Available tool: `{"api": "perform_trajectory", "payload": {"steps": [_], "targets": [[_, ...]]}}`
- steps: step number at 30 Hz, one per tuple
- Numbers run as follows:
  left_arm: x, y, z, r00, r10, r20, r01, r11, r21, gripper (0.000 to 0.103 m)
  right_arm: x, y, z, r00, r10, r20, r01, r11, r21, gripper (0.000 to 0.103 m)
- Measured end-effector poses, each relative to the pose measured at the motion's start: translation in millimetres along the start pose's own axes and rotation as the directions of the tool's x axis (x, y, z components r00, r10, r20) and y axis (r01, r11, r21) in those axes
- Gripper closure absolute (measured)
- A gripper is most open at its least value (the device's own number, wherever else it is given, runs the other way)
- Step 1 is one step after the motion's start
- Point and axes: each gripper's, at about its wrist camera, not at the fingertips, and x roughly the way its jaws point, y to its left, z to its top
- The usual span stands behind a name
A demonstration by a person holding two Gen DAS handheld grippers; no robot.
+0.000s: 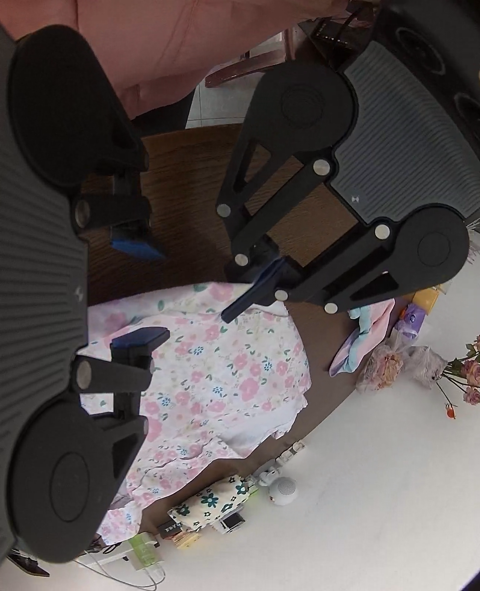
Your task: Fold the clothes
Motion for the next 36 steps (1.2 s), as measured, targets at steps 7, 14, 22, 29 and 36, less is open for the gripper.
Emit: {"api": "perform_trajectory", "payload": {"steps": [7, 14, 22, 29, 36], "targets": [[-4, 21, -22, 1.0, 0.017, -0.021, -0.02, 0.991, -0.136, 0.067, 9, -21, 2, 1.0, 0.016, -0.007, -0.015, 0.986, 0.169, 0.1], [17, 58, -45, 0.988, -0.008, -0.153, -0.056, 0.91, -0.411, 0.049, -1, -47, -10, 0.999, -0.01, 0.05, -0.012, 0.91, 0.413, 0.101], [58, 64, -19, 0.957, 0.11, -0.267, -0.229, 0.852, -0.471, 0.033, -15, -66, -15, 0.991, -0.059, 0.122, -0.011, 0.859, 0.512, 0.101], [86, 105, -28, 0.916, 0.141, -0.375, -0.368, 0.663, -0.651, 0.033, -27, -72, -26, 0.98, -0.103, 0.169, -0.01, 0.829, 0.56, 0.102], [78, 138, -38, 0.947, 0.082, -0.312, -0.296, 0.604, -0.74, 0.088, -25, -71, -31, 0.982, -0.097, 0.164, -0.011, 0.831, 0.556, 0.102]]}}
